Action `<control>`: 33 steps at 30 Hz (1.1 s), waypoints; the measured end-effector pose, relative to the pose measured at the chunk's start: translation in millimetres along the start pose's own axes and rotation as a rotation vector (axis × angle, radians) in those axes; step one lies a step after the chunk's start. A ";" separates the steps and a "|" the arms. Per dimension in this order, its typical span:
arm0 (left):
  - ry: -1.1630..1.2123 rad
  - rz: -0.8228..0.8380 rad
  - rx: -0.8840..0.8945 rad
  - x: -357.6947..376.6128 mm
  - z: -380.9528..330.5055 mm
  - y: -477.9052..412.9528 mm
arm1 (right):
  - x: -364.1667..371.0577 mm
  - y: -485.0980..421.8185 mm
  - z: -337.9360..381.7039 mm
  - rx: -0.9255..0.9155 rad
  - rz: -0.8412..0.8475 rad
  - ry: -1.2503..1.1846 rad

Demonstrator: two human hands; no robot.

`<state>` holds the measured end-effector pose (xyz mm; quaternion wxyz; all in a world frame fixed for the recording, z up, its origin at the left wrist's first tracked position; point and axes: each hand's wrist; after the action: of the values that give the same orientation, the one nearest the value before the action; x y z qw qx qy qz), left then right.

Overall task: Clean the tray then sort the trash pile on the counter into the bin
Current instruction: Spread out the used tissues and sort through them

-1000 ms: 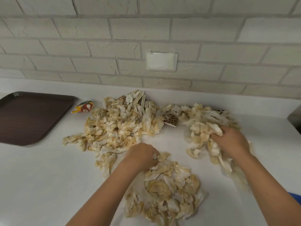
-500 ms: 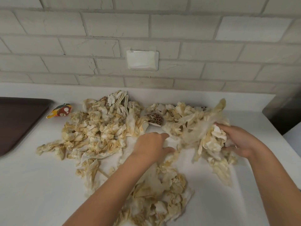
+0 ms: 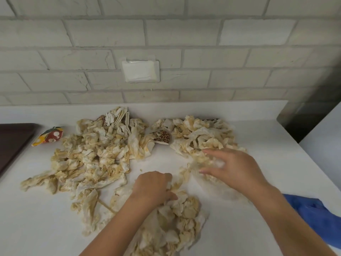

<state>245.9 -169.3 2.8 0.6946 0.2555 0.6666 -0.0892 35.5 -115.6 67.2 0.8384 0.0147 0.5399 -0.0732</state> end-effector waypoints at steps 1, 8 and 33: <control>-0.001 0.024 -0.002 2.7 -0.2 2.0 | 14.9 -0.7 4.8 -0.038 0.118 0.120; 0.190 -0.183 -0.038 18.4 9.9 28.4 | 79.9 5.7 -27.6 -0.056 0.071 0.280; 1.895 -0.337 -0.649 -24.5 84.5 96.5 | 13.5 52.0 -16.2 0.340 -0.081 -1.284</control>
<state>362.8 -132.3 47.7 -0.1055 -0.0773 0.9623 0.2386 33.6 -63.9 45.4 0.9761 0.0797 -0.0856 -0.1831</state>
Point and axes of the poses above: each hand's wrist, its own y-axis away from the middle knuckle, its own x-axis out of the palm, z = x × y, and after that the axes turned 4 degrees about -z, right-handed
